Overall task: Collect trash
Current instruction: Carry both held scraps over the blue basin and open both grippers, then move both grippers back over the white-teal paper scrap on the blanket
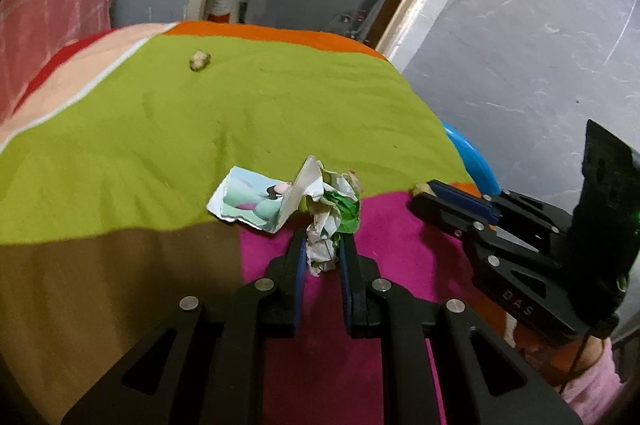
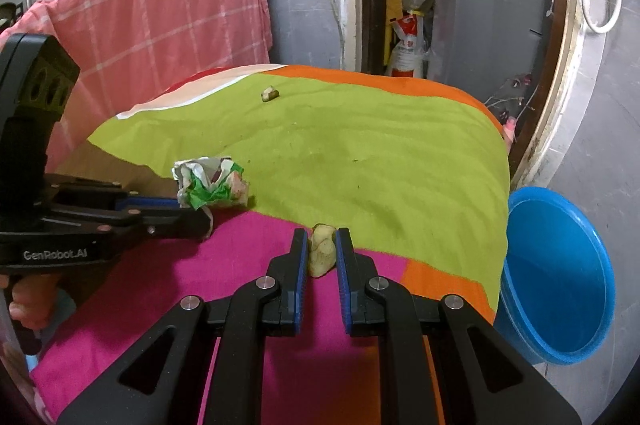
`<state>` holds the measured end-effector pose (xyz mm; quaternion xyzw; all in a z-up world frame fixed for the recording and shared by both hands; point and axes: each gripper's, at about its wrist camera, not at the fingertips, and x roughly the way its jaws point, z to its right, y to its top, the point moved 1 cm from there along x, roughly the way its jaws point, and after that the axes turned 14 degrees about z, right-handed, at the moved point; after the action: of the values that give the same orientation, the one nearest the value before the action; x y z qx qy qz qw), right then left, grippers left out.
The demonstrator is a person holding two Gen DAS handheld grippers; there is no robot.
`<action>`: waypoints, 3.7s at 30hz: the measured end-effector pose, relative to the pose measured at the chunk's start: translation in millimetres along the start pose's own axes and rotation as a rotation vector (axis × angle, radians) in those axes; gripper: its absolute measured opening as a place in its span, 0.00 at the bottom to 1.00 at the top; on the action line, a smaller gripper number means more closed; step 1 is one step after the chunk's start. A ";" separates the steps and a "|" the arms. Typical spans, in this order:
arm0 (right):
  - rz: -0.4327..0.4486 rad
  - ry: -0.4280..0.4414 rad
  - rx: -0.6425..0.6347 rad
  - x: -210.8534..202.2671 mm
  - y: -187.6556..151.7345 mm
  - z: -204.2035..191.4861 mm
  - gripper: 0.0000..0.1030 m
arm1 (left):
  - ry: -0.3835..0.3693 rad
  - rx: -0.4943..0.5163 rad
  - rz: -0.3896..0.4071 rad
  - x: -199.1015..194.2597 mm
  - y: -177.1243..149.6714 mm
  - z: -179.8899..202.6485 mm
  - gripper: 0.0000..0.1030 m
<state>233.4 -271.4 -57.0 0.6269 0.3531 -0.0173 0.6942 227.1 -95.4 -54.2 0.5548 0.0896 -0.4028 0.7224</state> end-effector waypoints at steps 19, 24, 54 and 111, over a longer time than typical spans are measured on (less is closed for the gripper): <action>0.102 -0.035 0.009 -33.9 13.2 6.8 0.11 | -0.098 0.025 0.161 -45.0 37.9 19.3 0.10; 0.181 -0.064 0.021 -48.9 25.7 8.7 0.11 | -0.074 0.083 0.247 -56.2 53.0 29.5 0.10; 0.565 -0.523 0.121 -154.0 57.4 166.2 0.12 | -0.193 0.250 0.487 93.1 108.9 199.6 0.10; 0.480 -0.523 0.278 -153.7 18.8 177.3 1.00 | 0.087 0.201 0.522 48.6 82.6 126.0 0.98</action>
<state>210.0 -488.3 31.6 0.7543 0.0014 -0.0615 0.6536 275.5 -224.0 24.4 0.6446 -0.0659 -0.1856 0.7387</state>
